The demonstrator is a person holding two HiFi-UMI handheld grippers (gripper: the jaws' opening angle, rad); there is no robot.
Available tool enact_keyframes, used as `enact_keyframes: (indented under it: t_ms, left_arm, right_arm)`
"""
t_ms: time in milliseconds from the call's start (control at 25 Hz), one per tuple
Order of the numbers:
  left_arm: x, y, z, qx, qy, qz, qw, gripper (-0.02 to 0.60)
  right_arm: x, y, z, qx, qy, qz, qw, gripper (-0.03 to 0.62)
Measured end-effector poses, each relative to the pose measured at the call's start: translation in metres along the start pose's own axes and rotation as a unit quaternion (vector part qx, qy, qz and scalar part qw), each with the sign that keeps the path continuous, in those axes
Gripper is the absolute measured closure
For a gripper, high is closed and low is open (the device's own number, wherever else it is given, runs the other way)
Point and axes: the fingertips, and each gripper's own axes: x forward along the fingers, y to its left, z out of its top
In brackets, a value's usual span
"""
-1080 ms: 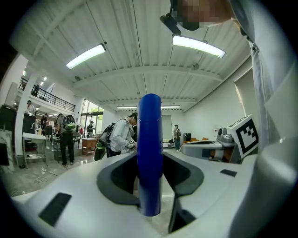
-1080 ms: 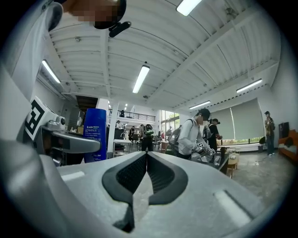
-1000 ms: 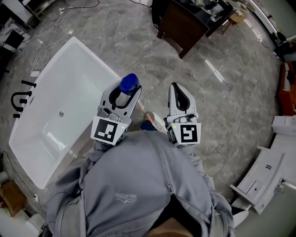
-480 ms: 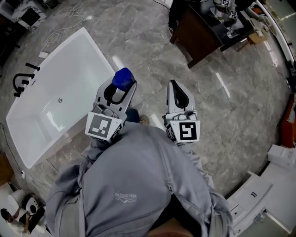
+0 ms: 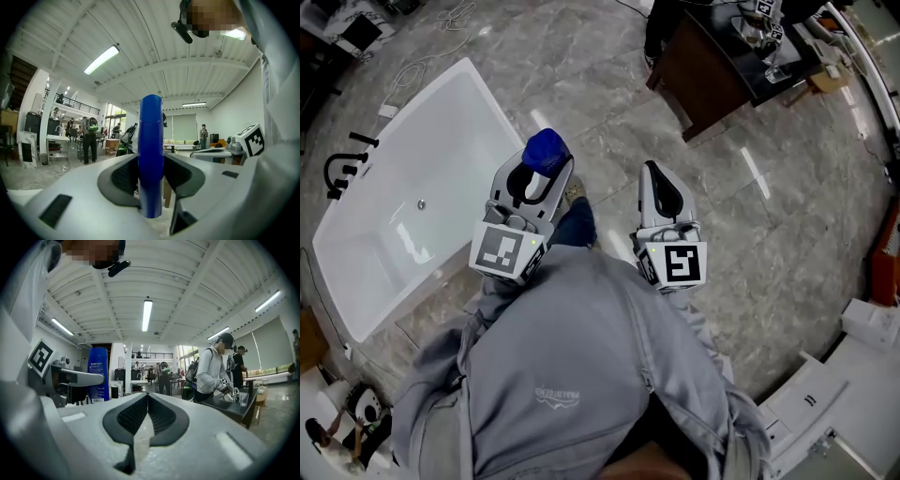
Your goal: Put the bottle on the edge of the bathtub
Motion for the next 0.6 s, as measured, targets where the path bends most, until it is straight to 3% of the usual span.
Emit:
enact_keyframes:
  t_ms: [280,600]
  left_arm:
    - [0.05,0.034,-0.006,0.011,0.009,0.014,0.9998,0.425]
    - [0.111,0.108,-0.004,0.007,0.01,0.045,0.9989,0.425]
  right_arm:
    - [0.07,-0.02,-0.006,-0.016,0.01,0.039,0.999,0.589]
    - [0.188,-0.027,-0.001,-0.027,0.012,0.103,0.994,0.589]
